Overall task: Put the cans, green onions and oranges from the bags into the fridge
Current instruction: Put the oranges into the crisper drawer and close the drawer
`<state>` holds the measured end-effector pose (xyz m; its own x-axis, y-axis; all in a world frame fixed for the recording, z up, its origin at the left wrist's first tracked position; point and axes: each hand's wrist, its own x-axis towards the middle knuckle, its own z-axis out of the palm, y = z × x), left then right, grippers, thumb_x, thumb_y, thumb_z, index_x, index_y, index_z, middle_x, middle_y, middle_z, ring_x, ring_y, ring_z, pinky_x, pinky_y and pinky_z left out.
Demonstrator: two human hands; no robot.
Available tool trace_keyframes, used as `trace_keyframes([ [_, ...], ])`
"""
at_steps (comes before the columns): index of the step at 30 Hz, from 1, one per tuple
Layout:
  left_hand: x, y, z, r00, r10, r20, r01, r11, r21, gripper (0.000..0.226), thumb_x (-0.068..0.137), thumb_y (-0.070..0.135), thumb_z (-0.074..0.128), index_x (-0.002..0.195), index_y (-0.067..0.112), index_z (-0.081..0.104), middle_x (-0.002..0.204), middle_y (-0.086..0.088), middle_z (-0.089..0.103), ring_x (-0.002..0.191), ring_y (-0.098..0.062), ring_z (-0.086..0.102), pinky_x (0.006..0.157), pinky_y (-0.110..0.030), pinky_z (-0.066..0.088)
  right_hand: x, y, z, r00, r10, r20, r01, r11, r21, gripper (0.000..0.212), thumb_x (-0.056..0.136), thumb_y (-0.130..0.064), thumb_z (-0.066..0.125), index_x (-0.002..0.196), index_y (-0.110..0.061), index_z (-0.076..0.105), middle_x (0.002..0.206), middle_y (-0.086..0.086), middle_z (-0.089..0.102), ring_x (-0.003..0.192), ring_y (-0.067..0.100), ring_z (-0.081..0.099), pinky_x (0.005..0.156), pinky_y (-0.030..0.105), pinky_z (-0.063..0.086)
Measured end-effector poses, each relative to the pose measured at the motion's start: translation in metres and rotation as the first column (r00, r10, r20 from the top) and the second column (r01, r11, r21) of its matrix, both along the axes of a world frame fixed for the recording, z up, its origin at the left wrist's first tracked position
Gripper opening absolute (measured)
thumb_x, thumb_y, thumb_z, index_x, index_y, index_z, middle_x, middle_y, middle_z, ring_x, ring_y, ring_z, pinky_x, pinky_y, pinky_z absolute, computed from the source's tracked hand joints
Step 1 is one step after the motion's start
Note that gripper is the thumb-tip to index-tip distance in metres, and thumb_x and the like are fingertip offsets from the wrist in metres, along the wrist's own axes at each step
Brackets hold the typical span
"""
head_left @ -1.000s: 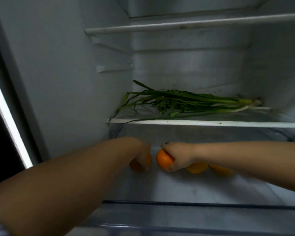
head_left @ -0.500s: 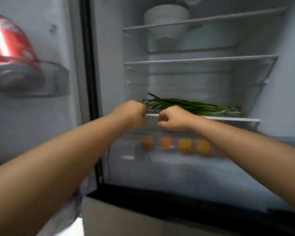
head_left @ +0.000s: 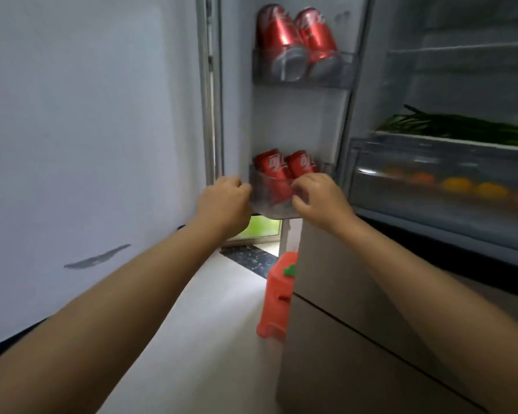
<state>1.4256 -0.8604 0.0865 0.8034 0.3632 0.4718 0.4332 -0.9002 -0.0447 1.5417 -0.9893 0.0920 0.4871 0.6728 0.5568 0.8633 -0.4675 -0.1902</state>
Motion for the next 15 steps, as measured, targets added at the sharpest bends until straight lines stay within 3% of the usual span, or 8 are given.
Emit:
trace_keyframes([
  [8, -0.214, 0.181, -0.043, 0.967, 0.234, -0.102, -0.239, 0.97, -0.036, 0.035, 0.093, 0.021, 0.044, 0.125, 0.01, 0.054, 0.127, -0.008, 0.055, 0.117, -0.026, 0.049, 0.088, -0.034, 0.045, -0.185, 0.201, -0.034, 0.967, 0.252, -0.048, -0.253, 0.967, -0.027, 0.035, 0.085, -0.014, 0.053, 0.119, -0.006, 0.058, 0.128, 0.012, 0.058, 0.123, 0.028, 0.046, 0.104, 0.036, 0.034],
  [15, -0.408, 0.331, -0.085, 0.899, 0.384, -0.212, -0.413, 0.904, -0.112, 0.037, 0.095, 0.019, 0.042, 0.13, 0.013, 0.05, 0.127, -0.009, 0.056, 0.116, -0.028, 0.051, 0.086, -0.036, 0.046, -0.348, 0.374, -0.08, 0.927, 0.33, -0.177, -0.354, 0.926, -0.128, 0.037, 0.089, -0.018, 0.05, 0.124, -0.007, 0.054, 0.133, 0.012, 0.054, 0.125, 0.027, 0.045, 0.104, 0.035, 0.034],
])
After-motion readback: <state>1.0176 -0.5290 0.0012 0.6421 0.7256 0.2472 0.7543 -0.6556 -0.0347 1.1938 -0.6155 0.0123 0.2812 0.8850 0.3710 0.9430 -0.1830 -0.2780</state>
